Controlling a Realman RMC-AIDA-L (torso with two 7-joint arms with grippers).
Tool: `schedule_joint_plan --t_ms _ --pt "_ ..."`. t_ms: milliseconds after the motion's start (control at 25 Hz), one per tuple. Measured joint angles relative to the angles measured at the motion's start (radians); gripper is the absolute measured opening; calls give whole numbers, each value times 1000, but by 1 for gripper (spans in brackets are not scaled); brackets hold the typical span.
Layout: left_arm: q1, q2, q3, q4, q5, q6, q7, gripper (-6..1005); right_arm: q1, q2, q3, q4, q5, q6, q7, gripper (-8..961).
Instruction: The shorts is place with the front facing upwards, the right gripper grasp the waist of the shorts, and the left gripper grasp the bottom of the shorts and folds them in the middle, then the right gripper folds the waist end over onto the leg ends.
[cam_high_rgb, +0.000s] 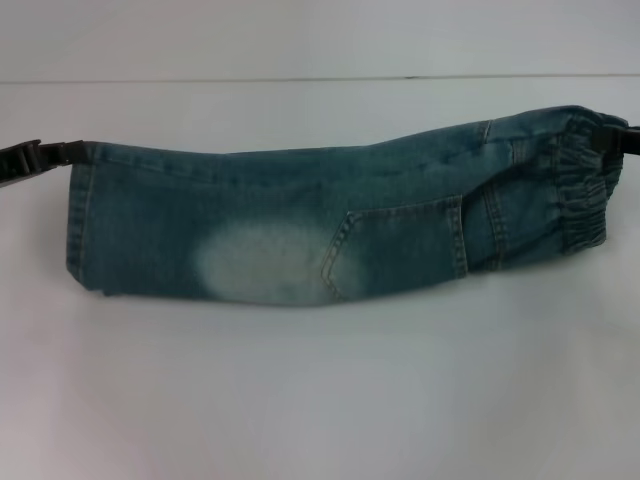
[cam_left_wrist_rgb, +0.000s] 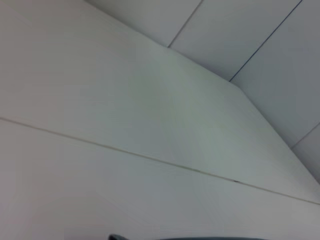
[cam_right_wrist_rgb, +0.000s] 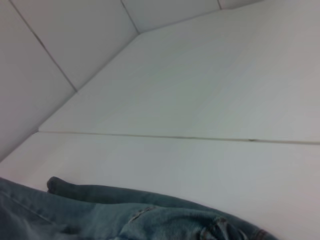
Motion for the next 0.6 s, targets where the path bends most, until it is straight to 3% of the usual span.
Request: schedule_joint_plan --t_ms 240,600 --pt "0 -2 1 -14 -37 -29 53 58 10 3 -49 -1 0 94 -17 43" --pt "-11 -8 10 -49 -45 -134 130 59 32 54 -103 18 1 260 -43 42"
